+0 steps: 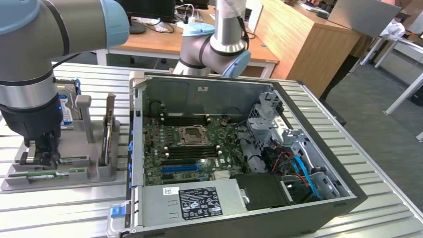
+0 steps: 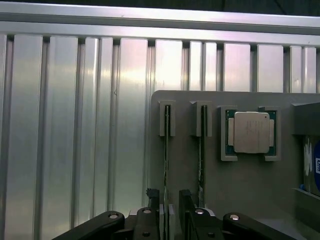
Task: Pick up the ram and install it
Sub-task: 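Pick up the ram and move it above insertion slot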
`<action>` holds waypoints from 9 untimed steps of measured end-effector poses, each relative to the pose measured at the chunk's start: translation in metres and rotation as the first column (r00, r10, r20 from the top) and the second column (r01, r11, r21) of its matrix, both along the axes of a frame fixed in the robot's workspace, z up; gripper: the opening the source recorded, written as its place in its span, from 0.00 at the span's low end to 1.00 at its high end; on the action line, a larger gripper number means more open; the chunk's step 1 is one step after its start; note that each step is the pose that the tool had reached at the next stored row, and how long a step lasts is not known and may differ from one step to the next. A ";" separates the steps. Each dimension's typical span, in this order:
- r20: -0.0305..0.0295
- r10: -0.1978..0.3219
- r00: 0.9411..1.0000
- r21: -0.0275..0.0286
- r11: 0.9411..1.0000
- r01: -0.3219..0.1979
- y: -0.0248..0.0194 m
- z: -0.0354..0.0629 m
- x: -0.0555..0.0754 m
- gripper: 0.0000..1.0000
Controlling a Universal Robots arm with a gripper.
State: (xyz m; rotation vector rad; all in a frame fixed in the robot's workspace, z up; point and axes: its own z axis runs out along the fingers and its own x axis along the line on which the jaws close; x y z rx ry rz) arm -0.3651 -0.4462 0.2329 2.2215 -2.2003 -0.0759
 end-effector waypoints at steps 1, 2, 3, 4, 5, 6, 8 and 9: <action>0.000 0.000 1.000 0.000 1.000 0.000 0.0000 0.0000 0.000 0.30; 0.000 0.000 1.000 0.000 1.000 0.000 0.0000 -0.0001 0.000 0.30; 0.000 0.000 1.000 0.000 1.000 0.000 0.0001 -0.0008 0.000 0.30; 0.000 0.000 1.000 0.000 1.000 0.000 0.0001 -0.0016 0.000 0.30; 0.000 0.000 1.000 0.000 1.000 0.000 0.0000 -0.0024 0.000 0.30; 0.000 0.000 1.000 0.000 1.000 0.000 0.0000 -0.0034 0.000 0.30; 0.000 0.000 1.000 0.000 1.000 0.000 0.0000 -0.0055 0.000 0.30; 0.000 0.000 1.000 0.000 1.000 0.000 0.0000 -0.0064 0.000 0.30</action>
